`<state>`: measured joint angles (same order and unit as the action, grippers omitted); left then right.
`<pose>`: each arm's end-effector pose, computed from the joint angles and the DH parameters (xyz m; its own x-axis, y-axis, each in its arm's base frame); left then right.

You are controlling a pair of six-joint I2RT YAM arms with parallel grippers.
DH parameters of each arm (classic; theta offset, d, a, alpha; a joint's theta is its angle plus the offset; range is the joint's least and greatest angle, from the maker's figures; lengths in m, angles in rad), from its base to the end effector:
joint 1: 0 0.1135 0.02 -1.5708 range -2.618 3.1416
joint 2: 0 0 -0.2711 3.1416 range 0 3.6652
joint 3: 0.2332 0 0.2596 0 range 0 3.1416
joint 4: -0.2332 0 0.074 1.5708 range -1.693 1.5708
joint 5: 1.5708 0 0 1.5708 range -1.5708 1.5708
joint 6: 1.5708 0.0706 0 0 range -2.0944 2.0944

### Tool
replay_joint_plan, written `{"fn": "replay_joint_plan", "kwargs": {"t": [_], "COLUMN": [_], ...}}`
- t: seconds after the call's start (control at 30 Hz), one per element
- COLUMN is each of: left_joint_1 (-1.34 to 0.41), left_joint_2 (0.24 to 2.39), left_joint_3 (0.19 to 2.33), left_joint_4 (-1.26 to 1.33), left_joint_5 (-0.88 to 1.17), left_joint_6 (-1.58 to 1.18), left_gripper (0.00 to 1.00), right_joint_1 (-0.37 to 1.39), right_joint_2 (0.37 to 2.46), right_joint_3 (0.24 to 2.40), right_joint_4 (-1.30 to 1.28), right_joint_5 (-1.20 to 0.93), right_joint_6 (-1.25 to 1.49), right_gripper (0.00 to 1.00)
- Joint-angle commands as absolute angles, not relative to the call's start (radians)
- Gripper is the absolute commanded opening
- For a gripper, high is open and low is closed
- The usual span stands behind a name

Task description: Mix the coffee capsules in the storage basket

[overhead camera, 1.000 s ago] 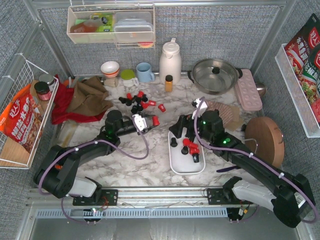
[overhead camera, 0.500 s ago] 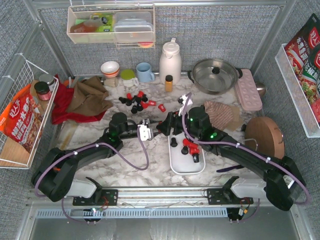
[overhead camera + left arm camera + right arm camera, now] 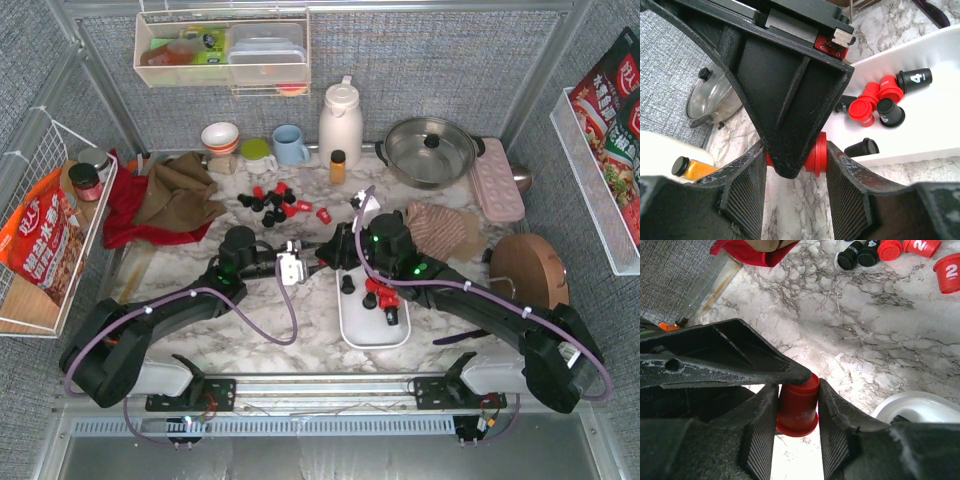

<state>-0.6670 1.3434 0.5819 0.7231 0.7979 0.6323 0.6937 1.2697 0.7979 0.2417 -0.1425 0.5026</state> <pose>0.2094 -0.2292 0.2420 0.5631 0.0818 -0.8223 0.8196 0.0715 0.5684 0.2488 0.2199 0.2782 -0.5098 0.1963 -0.8376 -0.5633 0.6597 0.4974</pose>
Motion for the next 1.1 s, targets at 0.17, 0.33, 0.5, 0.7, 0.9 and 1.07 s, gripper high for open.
{"fn": "replay_joint_plan", "kwargs": {"t": [0.17,0.33,0.5,0.7,0.9,1.07], "left_joint_1": [-0.675,-0.676,-0.673,-0.628,-0.504,-0.424], "left_joint_2": [1.346,1.344,1.334,1.38,1.56,1.75], "left_joint_3": [0.597,0.602,0.599,0.64,0.903,1.124], "left_joint_4": [0.705,0.696,0.724,0.794,0.473,0.2], "left_joint_5": [0.8,0.77,0.617,0.227,-0.099,-0.171], "left_joint_6": [0.635,0.62,0.534,0.292,-0.009,-0.124], "left_gripper": [0.58,0.99,0.99,0.99,0.99,0.94], "right_joint_1": [0.701,0.702,0.701,0.701,0.701,0.701], "right_joint_2": [1.267,1.23,1.144,1.068,1.078,1.092], "right_joint_3": [0.806,0.791,0.76,0.698,0.665,0.652], "right_joint_4": [0.273,0.229,0.075,-0.095,-0.13,-0.059], "right_joint_5": [-0.151,-0.085,0.093,0.259,0.244,0.214], "right_joint_6": [0.502,0.472,0.388,0.304,0.286,0.251], "right_gripper": [0.2,0.17,0.17,0.33,0.66,0.74]}}
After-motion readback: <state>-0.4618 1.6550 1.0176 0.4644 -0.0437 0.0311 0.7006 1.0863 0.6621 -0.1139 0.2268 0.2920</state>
